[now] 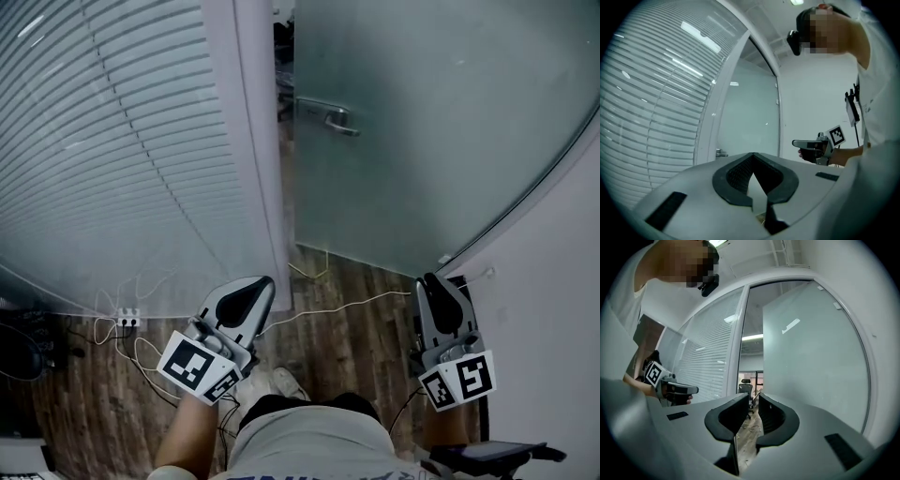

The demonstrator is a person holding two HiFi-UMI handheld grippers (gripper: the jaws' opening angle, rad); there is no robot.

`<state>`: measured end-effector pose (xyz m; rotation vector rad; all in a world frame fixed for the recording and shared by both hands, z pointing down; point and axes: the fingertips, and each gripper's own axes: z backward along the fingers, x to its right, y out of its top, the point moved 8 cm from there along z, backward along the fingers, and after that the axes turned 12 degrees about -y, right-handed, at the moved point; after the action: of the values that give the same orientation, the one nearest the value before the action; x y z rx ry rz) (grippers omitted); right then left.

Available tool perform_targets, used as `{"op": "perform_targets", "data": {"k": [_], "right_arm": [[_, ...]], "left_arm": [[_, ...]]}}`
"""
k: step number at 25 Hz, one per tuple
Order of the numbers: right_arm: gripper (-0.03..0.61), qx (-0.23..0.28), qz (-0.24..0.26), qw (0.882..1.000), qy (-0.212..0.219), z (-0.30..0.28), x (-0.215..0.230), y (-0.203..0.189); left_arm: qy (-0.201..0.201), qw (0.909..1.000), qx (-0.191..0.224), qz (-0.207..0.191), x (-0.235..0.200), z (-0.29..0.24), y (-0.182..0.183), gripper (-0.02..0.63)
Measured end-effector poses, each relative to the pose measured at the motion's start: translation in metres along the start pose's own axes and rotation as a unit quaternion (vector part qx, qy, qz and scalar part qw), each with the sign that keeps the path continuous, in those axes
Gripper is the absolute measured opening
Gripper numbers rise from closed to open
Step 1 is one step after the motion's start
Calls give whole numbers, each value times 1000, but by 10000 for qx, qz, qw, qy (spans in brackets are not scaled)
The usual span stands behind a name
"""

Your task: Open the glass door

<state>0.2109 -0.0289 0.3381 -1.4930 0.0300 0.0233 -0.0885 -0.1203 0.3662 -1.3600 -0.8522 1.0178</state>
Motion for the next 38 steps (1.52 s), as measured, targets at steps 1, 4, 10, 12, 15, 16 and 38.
{"op": "perform_targets", "data": {"k": [1, 4, 10, 12, 15, 16, 38], "right_arm": [[66, 1, 0, 10000, 34, 5, -2, 4], [57, -36, -16, 9999, 156, 17, -6, 13], [13, -18, -19, 9992, 388, 64, -1, 19], [8, 3, -22, 9989, 467, 79, 1, 25], [3, 81, -28, 9984, 568, 113, 2, 28], [3, 103, -25, 9982, 596, 126, 1, 28], [2, -85, -80, 9993, 351, 223, -23, 27]], "left_arm": [[12, 10000, 13, 7, 3, 1, 3, 0], [56, 10000, 14, 35, 14, 3, 10, 0], [251, 9997, 25, -30, 66, 13, 13, 0], [308, 9995, 37, -58, 85, 17, 17, 0], [385, 9992, 74, -114, 124, 32, 18, 0], [419, 9990, 79, -126, 137, 40, 16, 0], [365, 9993, -60, -71, 218, 98, 21, 0]]}}
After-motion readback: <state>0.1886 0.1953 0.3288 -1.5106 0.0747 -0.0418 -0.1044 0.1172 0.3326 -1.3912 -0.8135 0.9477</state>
